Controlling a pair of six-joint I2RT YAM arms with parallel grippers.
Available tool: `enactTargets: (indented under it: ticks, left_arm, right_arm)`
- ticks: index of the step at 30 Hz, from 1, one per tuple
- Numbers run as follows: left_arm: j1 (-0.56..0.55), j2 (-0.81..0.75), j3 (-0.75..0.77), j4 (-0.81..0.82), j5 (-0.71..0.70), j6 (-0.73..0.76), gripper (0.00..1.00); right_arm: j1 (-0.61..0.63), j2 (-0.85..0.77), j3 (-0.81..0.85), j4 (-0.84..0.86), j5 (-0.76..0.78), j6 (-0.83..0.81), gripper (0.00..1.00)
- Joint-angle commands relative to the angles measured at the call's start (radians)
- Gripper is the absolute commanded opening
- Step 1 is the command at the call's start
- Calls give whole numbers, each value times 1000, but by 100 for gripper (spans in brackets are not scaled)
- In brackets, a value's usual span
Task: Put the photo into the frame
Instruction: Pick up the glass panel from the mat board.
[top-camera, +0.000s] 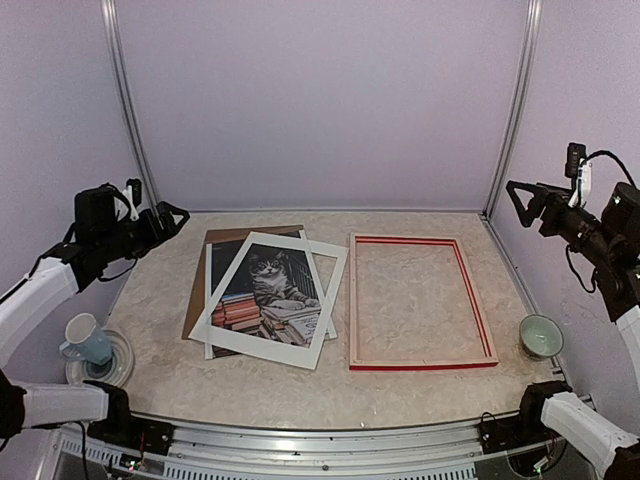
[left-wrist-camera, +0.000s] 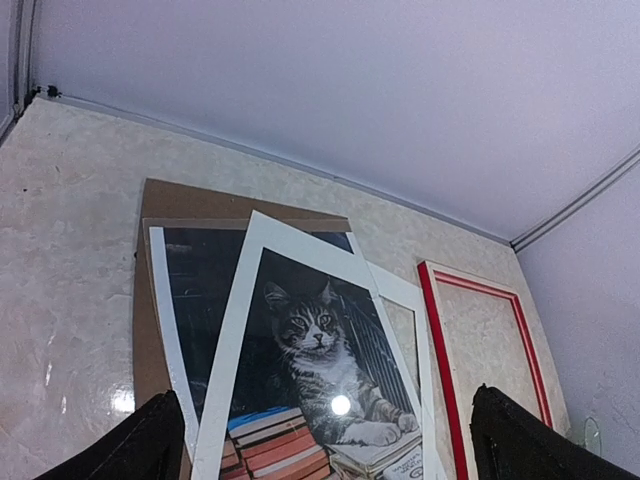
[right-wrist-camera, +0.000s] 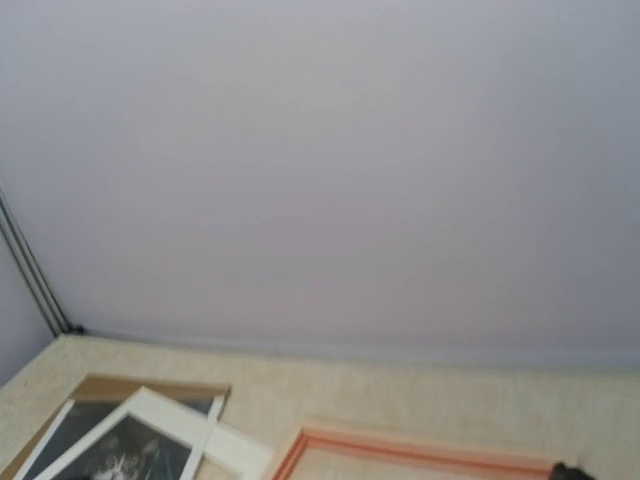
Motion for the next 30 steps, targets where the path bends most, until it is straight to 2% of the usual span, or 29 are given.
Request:
enactTargets:
  ticks: [1,4,6,10,14,17,21,27,30]
  left_arm:
    - [-91,-85,51,-87,-251,46,99]
    - [1,-146,-33,-65,-183,-85,99]
    - [32,-161,-82,-85,-191,-166,99]
    - [62,-152,-143,-18,-95,-192,99]
    - [-28,-138,-77,-76,-231,-123,99]
    - [-113,-111,-43,-91,-347,-73,99]
    - [-186,-57,-14,-96,-347,5,99]
    - [-268,-22,-7,-108,-419,50,99]
    - [-306,5,4,-121,-436,50,99]
  right_arm:
    - [10,-18,20,-157,98,87,99]
    - [10,-47,19,-158,124,106,99]
    - [9,-58,15,-148,109,88,99]
    - [9,-36,36,-184,139,81,99]
    - [10,38,77,-272,140,77,99]
    - [9,140,106,-342,54,81,99]
    - [13,233,63,-302,-95,134,99]
    - [109,305,30,-232,-55,191,99]
    - [215,369,48,-219,8,192,99]
